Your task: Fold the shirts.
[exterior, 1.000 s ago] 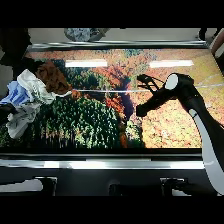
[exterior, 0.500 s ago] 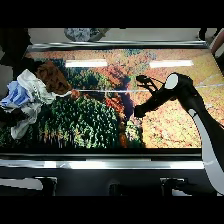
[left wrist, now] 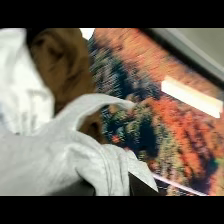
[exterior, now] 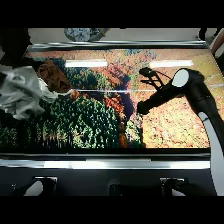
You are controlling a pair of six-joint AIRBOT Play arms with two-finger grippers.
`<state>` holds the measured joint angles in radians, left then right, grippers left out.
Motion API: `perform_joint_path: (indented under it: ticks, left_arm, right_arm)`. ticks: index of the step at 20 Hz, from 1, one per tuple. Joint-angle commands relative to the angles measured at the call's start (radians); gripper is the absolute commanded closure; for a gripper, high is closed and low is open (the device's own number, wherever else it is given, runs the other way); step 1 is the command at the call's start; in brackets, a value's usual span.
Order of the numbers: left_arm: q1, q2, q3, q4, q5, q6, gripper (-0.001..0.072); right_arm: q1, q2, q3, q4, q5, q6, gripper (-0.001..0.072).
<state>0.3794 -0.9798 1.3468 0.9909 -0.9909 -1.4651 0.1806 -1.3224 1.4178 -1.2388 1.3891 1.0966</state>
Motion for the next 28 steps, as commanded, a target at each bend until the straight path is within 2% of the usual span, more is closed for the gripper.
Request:
perform_joint_path:
  ticks: [1, 6, 9, 12, 13, 14, 15, 18, 20, 22, 24, 26, 28]
  left_arm:
    - [-0.25, 0.208, -0.008, -0.023, 0.031, -0.008, 0.0667]
    - [-0.695, 0.144, -0.148, -0.022, 0.033, -0.007, 0.0668]
    - [-0.885, -0.011, -0.269, -0.019, 0.035, 0.03, 0.0667]
    - [-1.044, -0.22, -0.296, -0.03, 0.035, 0.03, 0.0662]
    - [-1.083, -0.277, -0.287, -0.062, 0.032, 0.03, 0.0514]
    - [-1.107, -0.323, -0.267, -0.117, 0.002, 0.03, 0.0024]
    - [-1.113, -0.343, -0.24, -0.139, -0.031, 0.03, 0.0001]
    - [-1.032, -0.3, -0.143, 0.007, -0.13, 0.027, 0.0001]
    - [-0.898, -0.246, -0.108, 0.17, -0.207, 0.014, 0.0001]
    - [-0.728, -0.213, -0.121, 0.304, -0.28, -0.039, 0.0001]
    - [-0.553, -0.212, -0.179, 0.318, -0.319, -0.046, 0.0001]
    - [-0.418, -0.215, -0.277, 0.258, -0.314, -0.038, 0.0002]
    - [-0.345, -0.222, -0.384, 0.155, -0.293, 0.031, 0.0003]
  right_arm:
    - [0.0, 0.12, 0.005, -0.057, 0.009, 0.0, 0.0018]
    - [0.0, 0.31, 0.005, -0.081, 0.065, 0.031, 0.0018]
    - [0.0, 0.39, 0.005, -0.148, 0.124, 0.082, 0.0018]
    - [0.0, 0.429, 0.005, -0.222, 0.185, 0.101, 0.0018]
    - [0.0, 0.43, 0.005, -0.242, 0.192, 0.101, 0.0018]
    - [0.0, 0.428, 0.005, -0.262, 0.191, 0.101, 0.0018]
    - [0.0, 0.422, 0.003, -0.275, 0.182, 0.101, 0.0018]
    - [0.0, 0.365, 0.001, -0.28, 0.181, 0.101, 0.002]
    - [0.0, 0.301, -0.027, -0.243, 0.18, 0.078, 0.0021]
    - [0.0, 0.228, -0.09, -0.186, 0.17, 0.042, 0.002]
    - [0.0, 0.153, -0.163, -0.122, 0.145, 0.009, 0.0019]
    - [0.0, 0.088, -0.224, -0.065, 0.085, -0.001, 0.0019]
    - [0.0, 0.034, -0.26, -0.012, 0.036, -0.001, 0.002]
